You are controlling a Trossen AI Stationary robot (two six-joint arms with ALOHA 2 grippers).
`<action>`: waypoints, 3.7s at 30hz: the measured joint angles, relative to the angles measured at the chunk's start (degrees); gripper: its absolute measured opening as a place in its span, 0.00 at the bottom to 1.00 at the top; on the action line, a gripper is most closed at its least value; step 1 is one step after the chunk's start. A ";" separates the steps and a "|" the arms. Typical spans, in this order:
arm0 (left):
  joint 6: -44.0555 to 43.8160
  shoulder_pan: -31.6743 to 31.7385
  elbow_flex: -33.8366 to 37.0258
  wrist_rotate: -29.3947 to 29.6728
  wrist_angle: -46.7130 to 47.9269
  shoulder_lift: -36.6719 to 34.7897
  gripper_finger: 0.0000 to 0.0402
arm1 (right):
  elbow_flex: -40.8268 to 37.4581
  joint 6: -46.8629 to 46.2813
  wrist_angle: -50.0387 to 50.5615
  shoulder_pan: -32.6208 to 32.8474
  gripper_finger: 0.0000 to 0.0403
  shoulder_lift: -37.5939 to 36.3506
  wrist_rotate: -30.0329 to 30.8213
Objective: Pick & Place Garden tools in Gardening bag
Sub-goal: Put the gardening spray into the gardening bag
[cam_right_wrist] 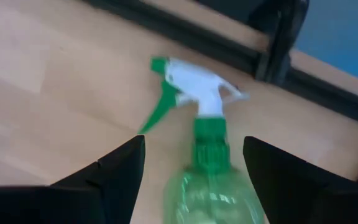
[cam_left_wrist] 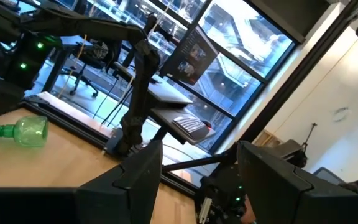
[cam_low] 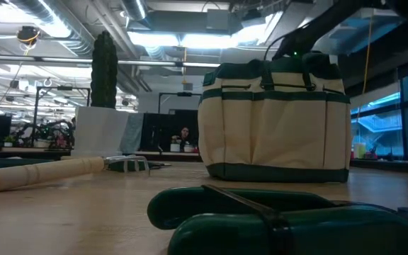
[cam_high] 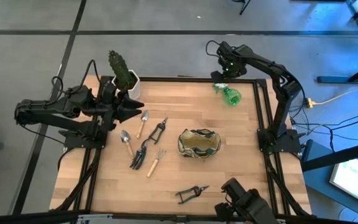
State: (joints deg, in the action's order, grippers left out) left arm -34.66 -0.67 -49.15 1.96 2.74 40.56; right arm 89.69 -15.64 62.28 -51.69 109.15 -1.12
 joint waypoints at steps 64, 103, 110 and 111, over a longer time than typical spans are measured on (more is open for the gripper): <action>-2.62 0.00 0.00 1.48 0.11 0.32 0.51 | -8.90 -0.48 -7.41 0.84 0.37 9.26 1.31; 16.77 0.13 0.01 0.60 -4.84 2.12 0.49 | 0.13 -31.69 -35.50 25.02 0.37 -25.94 -67.30; 11.47 5.66 -0.03 -21.05 -13.26 14.42 0.49 | 0.13 -48.69 -59.51 39.95 0.37 -27.43 -57.33; 11.05 6.00 -0.56 -22.57 -13.66 15.74 0.49 | 0.13 -49.26 -59.40 41.58 0.37 -27.41 -55.69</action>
State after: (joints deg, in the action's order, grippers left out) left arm -23.61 5.33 -49.70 -20.62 -10.91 56.30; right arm 89.82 -64.90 2.88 -10.11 81.74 -56.80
